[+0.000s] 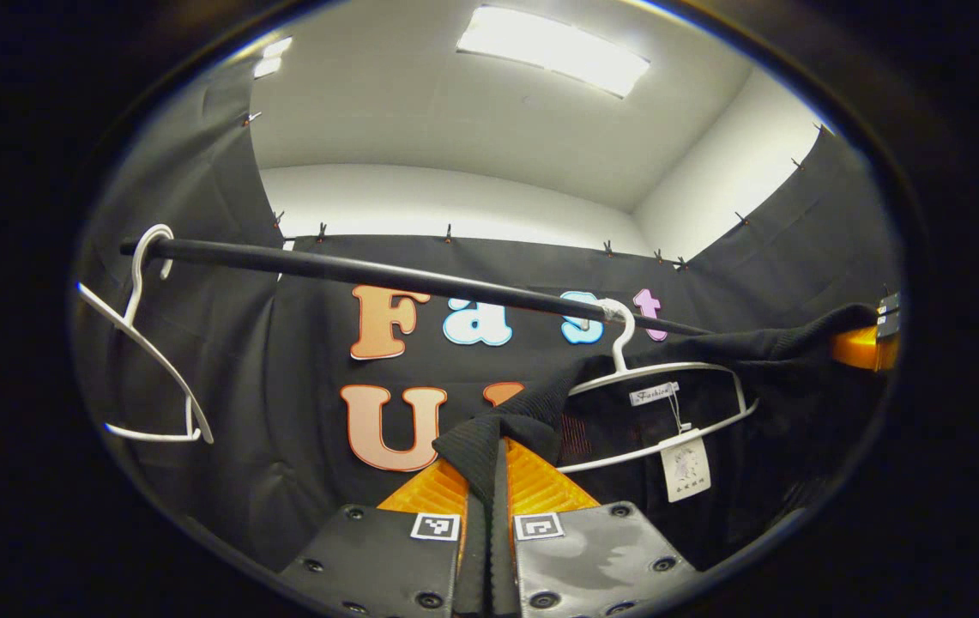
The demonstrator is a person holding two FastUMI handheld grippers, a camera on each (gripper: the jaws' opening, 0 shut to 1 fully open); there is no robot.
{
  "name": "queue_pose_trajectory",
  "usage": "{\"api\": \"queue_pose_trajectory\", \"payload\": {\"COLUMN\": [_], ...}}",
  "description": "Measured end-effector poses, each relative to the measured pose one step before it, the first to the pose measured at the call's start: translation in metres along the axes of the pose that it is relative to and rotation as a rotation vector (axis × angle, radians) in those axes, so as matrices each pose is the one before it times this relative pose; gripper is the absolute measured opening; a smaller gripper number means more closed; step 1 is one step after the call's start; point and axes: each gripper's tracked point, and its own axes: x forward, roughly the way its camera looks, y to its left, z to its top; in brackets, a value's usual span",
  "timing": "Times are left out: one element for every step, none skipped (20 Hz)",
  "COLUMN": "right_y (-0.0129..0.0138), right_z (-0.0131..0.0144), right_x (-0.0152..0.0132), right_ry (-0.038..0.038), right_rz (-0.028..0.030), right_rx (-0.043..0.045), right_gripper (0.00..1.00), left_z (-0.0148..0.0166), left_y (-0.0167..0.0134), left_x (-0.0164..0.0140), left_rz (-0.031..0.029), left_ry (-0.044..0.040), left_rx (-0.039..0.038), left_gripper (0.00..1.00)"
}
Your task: Grasp the clothes on the hanger with both hands and then place them into the laundry hamper below.
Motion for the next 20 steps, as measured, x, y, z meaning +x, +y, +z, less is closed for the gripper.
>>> {"api": "queue_pose_trajectory", "payload": {"right_y": [-0.00932, -0.00828, -0.00639, -0.00706, -0.00671, -0.00377, -0.00553, -0.00529, -0.00365, -0.00326, -0.00840, -0.00534, -0.00073, 0.00078, 0.00188, 0.00120, 0.00102, 0.00288, 0.00607, 0.00715], "right_z": [0.00949, 0.00613, 0.00872, 0.00849, 0.00549, 0.00404, 0.00167, 0.00112, -0.00039, 0.00114, -0.00167, -0.00325, -0.00269, -0.00386, -0.00567, -0.00931, -0.00986, -0.01184, -0.01415, -0.01289], "right_x": [0.00548, 0.00529, 0.00772, 0.00916, 0.00932, 0.01201, 0.01054, 0.01064, 0.00964, 0.01001, 0.01003, 0.00779, 0.00857, 0.00788, 0.00761, 0.00876, 0.00612, 0.00747, 0.00654, 0.00890], "right_ry": [-0.01488, -0.00766, -0.01109, -0.00984, -0.00785, -0.00873, -0.00565, -0.00657, -0.00032, -0.00215, 0.00382, 0.00794, 0.00440, 0.00395, -0.00267, 0.00570, 0.01177, 0.02177, 0.02584, 0.02343], "right_rz": [-0.01965, -0.01677, -0.01016, -0.00804, -0.00583, -0.00577, -0.00594, -0.00269, -0.00292, -0.00719, -0.02666, -0.01479, -0.00711, -0.00199, 0.00486, 0.00384, -0.00211, -0.00030, 0.01374, 0.01545], "right_rx": [-0.03391, -0.02480, -0.01635, -0.01039, -0.00895, -0.01498, -0.02205, -0.02186, -0.01924, -0.01836, -0.01304, -0.00204, 0.00384, -0.00046, -0.01243, -0.02425, -0.01990, -0.00755, 0.00562, 0.01115], "right_gripper": [0.04, 0.04, 0.04, 0.03, 0.03, 0.03, 0.03, 0.04, 0.03, 0.03, 0.03, 0.03, 0.03, 0.03, 0.03, 0.03, 0.03, 0.03, 0.03, 0.03], "left_z": [-0.00001, -0.00130, -0.00541, -0.00188, 0.00168, 0.00453, 0.00580, 0.00555, 0.00409, 0.00629, 0.00658, 0.00305, -0.00102, -0.00067, -0.00008, -0.00050, -0.00028, 0.00040, -0.00061, 0.00001], "left_y": [0.00007, 0.00047, -0.00313, -0.00195, 0.00160, 0.00590, 0.00540, 0.00141, 0.00018, 0.00491, 0.00438, 0.00223, 0.00033, -0.00034, 0.00058, 0.00082, -0.00046, -0.00064, -0.00019, 0.00074], "left_x": [0.00502, 0.00523, 0.00428, 0.00422, 0.00234, 0.00228, 0.00305, 0.00400, 0.00510, 0.00503, 0.00331, 0.00244, 0.00190, 0.00155, 0.00275, 0.00313, 0.00219, -0.00012, 0.00040, 0.00076], "left_rz": [0.00351, -0.01108, -0.01950, -0.01666, -0.00531, 0.01690, 0.01966, 0.00678, 0.00589, 0.01411, 0.01088, 0.00595, 0.00360, 0.00029, 0.00059, 0.00245, 0.00154, -0.00034, -0.00021, 0.00280], "left_ry": [0.00087, 0.00544, 0.01297, 0.00880, -0.00255, -0.01455, -0.01825, -0.01317, -0.01147, -0.01754, -0.01526, -0.00704, -0.00505, -0.00289, -0.00150, 0.00088, 0.00029, 0.00042, -0.00098, -0.00084], "left_rx": [0.01497, 0.01450, 0.01475, 0.01499, 0.01144, 0.01156, 0.00854, 0.00184, -0.00033, -0.00019, 0.00100, 0.00485, 0.00319, 0.00385, 0.00677, 0.00551, 0.00092, -0.00462, -0.00425, 0.00074], "left_gripper": [0.10, 0.10, 0.09, 0.08, 0.11, 0.08, 0.09, 0.09, 0.09, 0.08, 0.08, 0.12, 0.12, 0.09, 0.08, 0.08, 0.05, 0.08, 0.08, 0.06]}}
